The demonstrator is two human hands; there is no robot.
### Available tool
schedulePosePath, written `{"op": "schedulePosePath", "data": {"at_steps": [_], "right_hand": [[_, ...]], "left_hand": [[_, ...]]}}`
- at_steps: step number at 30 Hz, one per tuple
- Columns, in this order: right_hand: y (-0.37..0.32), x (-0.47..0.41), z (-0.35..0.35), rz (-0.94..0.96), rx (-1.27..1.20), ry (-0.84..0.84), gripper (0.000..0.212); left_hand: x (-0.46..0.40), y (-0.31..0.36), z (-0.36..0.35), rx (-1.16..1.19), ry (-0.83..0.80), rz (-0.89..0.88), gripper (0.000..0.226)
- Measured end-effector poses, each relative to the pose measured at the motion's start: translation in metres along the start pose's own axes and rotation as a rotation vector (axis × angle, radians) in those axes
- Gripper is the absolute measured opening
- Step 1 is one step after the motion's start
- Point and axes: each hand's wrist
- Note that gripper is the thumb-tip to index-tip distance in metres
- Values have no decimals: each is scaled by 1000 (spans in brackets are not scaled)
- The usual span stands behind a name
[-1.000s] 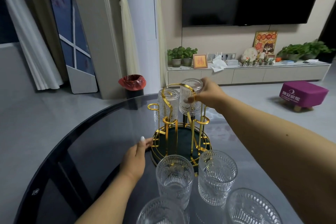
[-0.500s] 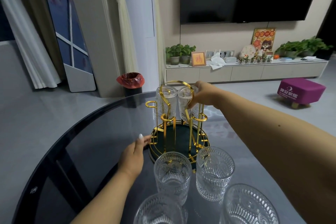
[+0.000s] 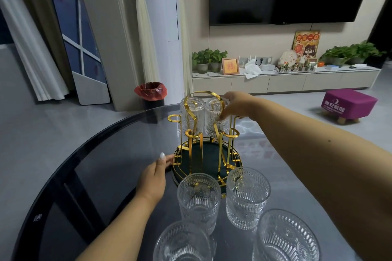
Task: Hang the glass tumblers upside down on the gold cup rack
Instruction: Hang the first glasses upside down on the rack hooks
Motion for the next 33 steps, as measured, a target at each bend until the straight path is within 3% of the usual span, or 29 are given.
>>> {"op": "schedulePosePath", "data": {"at_steps": [6,12,15,20,24,33], "right_hand": [[-2,21,17,31,-65,24,64],[-5,62,44,92,-50,198,48],[-5,85,55,69,64,308,56],[-4,131,55,67,314,84,53],[1,152,31,61,653,-118,64],[17,152,-27,91,900,-292,86]], "left_hand": [[2,4,0,-3,-6,10,65],[2,7,-1,1,14,12,54],[2,9,-2,15,19,14,54],[1,7,-2,-30,12,1,61],[0,4,-1,-39,23,-11,71],[3,7,-3,-22,34,-18,63]]}}
Point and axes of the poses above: each hand's wrist, its own x-axis away from the middle knuckle, its own z-axis out of the back of the hand, y = z × x, and after that the axes turned 10 degrees about -z, right-handed
